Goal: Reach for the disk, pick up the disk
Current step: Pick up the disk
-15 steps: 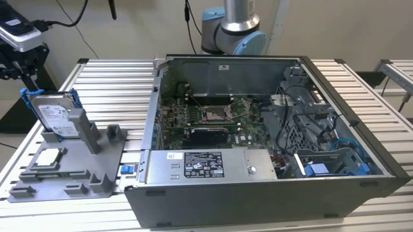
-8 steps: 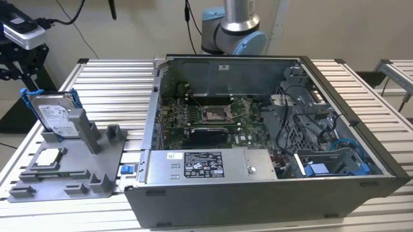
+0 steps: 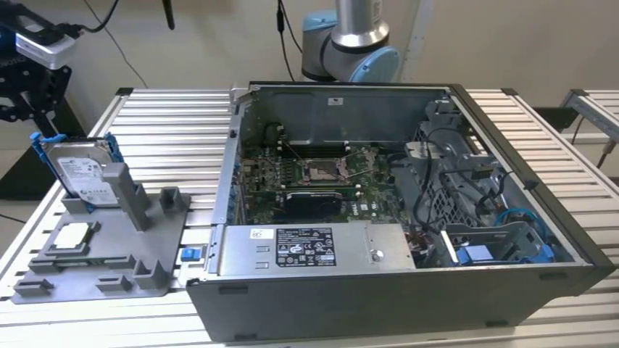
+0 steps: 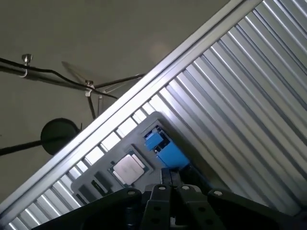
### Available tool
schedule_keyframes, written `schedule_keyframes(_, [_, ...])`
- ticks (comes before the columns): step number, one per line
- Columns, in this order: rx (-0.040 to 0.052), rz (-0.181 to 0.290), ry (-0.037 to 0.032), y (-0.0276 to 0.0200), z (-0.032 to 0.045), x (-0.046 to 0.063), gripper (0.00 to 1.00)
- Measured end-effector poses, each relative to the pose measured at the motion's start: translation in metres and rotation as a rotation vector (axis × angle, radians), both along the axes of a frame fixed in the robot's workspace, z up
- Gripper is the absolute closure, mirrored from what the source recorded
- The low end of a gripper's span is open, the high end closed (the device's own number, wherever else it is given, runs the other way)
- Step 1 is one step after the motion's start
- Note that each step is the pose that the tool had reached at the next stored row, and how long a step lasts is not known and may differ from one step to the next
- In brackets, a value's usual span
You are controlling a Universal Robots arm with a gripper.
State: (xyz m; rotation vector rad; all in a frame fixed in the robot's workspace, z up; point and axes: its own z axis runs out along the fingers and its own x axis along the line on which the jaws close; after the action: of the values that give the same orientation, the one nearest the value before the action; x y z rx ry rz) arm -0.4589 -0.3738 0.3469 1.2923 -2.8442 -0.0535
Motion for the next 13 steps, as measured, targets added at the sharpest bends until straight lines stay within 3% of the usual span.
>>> schedule_keyframes(5, [0.0, 0.092, -0.0026, 0.0, 0.0, 0.0, 1.0])
schedule_keyframes(13, [-0.0005, 0.208, -0.0166, 0.001, -0.001, 0.0, 1.0])
